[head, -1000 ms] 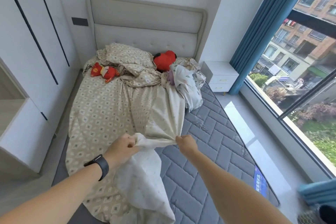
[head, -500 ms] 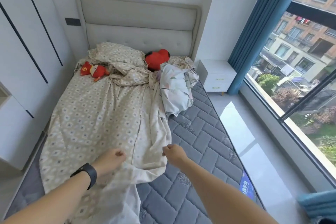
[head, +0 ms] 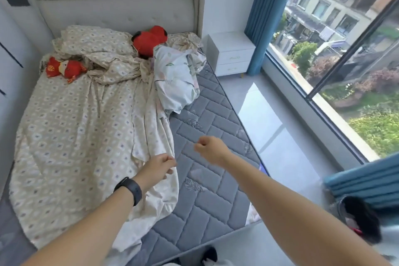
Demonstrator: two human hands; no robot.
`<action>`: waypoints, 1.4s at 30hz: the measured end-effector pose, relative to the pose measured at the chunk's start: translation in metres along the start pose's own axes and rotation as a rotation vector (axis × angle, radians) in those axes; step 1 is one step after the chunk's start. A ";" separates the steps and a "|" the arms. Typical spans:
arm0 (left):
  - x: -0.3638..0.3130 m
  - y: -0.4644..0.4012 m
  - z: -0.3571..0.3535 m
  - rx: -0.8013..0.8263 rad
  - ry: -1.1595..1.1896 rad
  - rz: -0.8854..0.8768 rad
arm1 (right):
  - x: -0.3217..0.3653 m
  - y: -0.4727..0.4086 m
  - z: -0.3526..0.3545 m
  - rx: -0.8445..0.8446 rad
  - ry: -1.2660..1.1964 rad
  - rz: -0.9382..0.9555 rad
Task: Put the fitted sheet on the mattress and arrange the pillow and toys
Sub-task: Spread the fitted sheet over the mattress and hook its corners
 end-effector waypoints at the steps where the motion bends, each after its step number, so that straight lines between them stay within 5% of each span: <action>1: -0.007 -0.007 -0.006 -0.009 0.017 0.005 | -0.009 0.003 0.008 0.004 -0.001 0.000; 11: -0.081 -0.054 -0.115 -0.055 0.102 0.028 | -0.085 -0.040 0.105 0.008 -0.008 0.074; 20: -0.183 -0.105 -0.200 -0.454 0.368 0.006 | -0.119 -0.082 0.247 0.115 0.090 0.314; 24: -0.223 -0.107 -0.254 -0.412 0.455 0.006 | -0.119 -0.085 0.301 0.083 0.048 0.426; 38: -0.264 -0.182 -0.285 -0.567 0.452 0.017 | -0.159 -0.160 0.359 0.120 0.020 0.463; 42: -0.263 -0.223 -0.295 -0.684 0.484 0.073 | -0.162 -0.211 0.363 0.275 0.001 0.513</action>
Point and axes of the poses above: each hand's wrist, its own y-axis away from the middle knuckle, its own z-axis out of the back of the hand, x = y × z, the point moved 9 cm from there along -y, towards the middle knuckle, and after that the axes turned 12 degrees about -z, right-handed, at the moved point
